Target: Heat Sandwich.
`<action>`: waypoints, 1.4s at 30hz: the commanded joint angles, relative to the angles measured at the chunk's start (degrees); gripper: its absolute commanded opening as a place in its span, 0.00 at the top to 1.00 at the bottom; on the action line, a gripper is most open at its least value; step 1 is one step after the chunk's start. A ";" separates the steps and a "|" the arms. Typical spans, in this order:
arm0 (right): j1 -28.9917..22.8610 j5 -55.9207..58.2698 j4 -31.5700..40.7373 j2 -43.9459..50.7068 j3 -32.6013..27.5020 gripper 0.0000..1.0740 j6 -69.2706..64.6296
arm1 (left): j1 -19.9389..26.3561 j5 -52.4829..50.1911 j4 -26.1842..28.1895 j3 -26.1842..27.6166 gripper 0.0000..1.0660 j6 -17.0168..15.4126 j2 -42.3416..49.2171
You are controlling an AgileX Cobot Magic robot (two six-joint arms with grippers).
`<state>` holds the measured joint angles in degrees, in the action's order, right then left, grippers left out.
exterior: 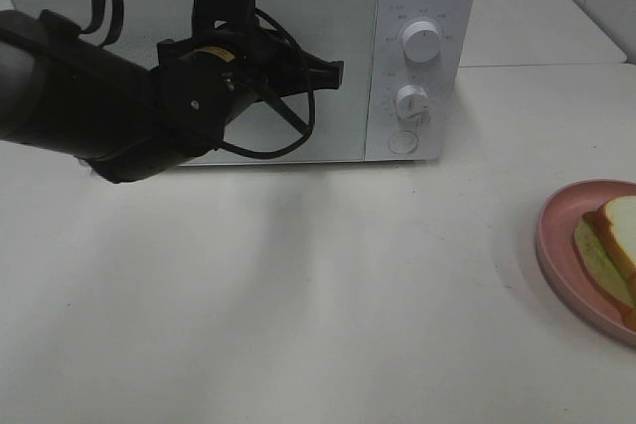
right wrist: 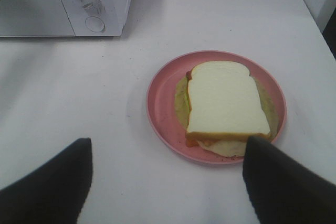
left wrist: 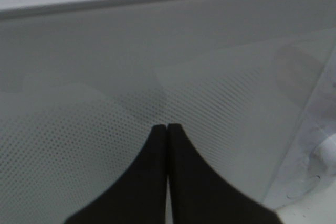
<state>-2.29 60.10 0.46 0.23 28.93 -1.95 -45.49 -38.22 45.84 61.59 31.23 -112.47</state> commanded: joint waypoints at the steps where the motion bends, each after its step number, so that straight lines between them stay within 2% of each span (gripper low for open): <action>1: 0.52 -0.69 0.11 1.49 0.00 0.29 0.29 | -1.95 -0.63 0.69 -1.95 1.00 0.11 2.35; 6: 0.52 -0.69 0.11 1.49 0.00 0.29 0.29 | -4.64 0.74 1.66 -6.53 1.00 0.29 6.07; 7: 0.52 -0.69 0.11 1.49 0.00 0.29 0.29 | -4.98 2.18 1.66 -7.51 0.97 0.34 6.88; 10: 0.52 -0.69 0.11 1.49 0.00 0.29 0.29 | -5.44 8.65 2.01 -10.89 0.69 0.34 9.91; 11: 0.52 -0.69 0.11 1.49 0.00 0.29 0.29 | -5.44 8.65 2.01 -10.89 0.69 0.34 9.91; 12: 0.52 -0.69 0.11 1.49 0.00 0.29 0.29 | -5.44 12.32 2.35 -12.20 0.39 0.34 11.63; 13: 0.52 -0.69 0.11 1.49 0.00 0.29 0.29 | -5.44 14.27 2.81 -12.89 0.23 0.34 12.38; 14: 0.52 -0.69 0.11 1.49 0.00 0.29 0.29 | -5.44 16.73 3.15 -13.35 0.12 0.57 13.01; 15: 0.52 -0.69 0.11 1.49 0.00 0.29 0.29 | -5.44 16.73 3.15 -13.35 0.12 0.57 13.01; 16: 0.52 -0.69 0.11 1.49 0.00 0.29 0.29 | -5.16 22.52 3.27 -14.15 0.05 1.49 14.84; 20: 0.52 -0.69 0.11 1.49 0.00 0.29 0.29 | -3.78 30.48 3.27 -14.27 0.06 1.60 16.79; 23: 0.52 -0.69 0.11 1.49 0.00 0.29 0.29 | -0.69 40.74 3.04 -14.27 0.06 1.60 18.45; 24: 0.52 -0.69 0.11 1.49 0.00 0.29 0.29 | 1.66 45.44 2.86 -14.27 0.06 1.55 19.08; 29: 0.52 -0.69 0.11 1.49 0.00 0.29 0.29 | 5.27 52.54 1.66 -14.32 0.06 -0.11 20.45; 32: 0.52 -0.69 0.11 1.49 0.00 0.29 0.29 | 9.68 60.56 -3.67 -14.32 0.06 -4.13 22.86; 33: 0.52 -0.69 0.11 1.49 0.00 0.29 0.29 | 12.03 64.29 -7.91 -14.32 0.06 -7.33 24.29; 34: 0.52 -0.69 0.11 1.49 0.00 0.29 0.29 | 12.03 64.29 -7.91 -14.32 0.06 -7.33 24.29; 35: 0.52 -0.69 0.11 1.49 0.00 0.29 0.29 | 12.89 65.72 -10.20 -14.32 0.06 -8.82 24.92; 37: 0.52 -0.69 0.11 1.49 0.00 0.29 0.29 | 14.78 69.16 -14.04 -14.32 0.06 -12.78 26.64; 38: 0.52 -0.69 0.11 1.49 0.00 0.29 0.29 | 16.62 72.88 -17.65 -14.32 0.06 -15.93 28.19; 39: 0.52 -0.69 0.11 1.49 0.00 0.29 0.29 | 16.62 72.88 -17.65 -14.32 0.06 -15.93 28.19; 42: 0.52 -0.69 0.11 1.49 0.00 0.29 0.29 | 20.40 79.30 -24.18 -14.32 0.06 -19.54 31.40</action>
<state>-2.29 60.10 0.46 0.23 28.93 -1.95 -27.16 36.38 26.18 47.44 14.61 -83.42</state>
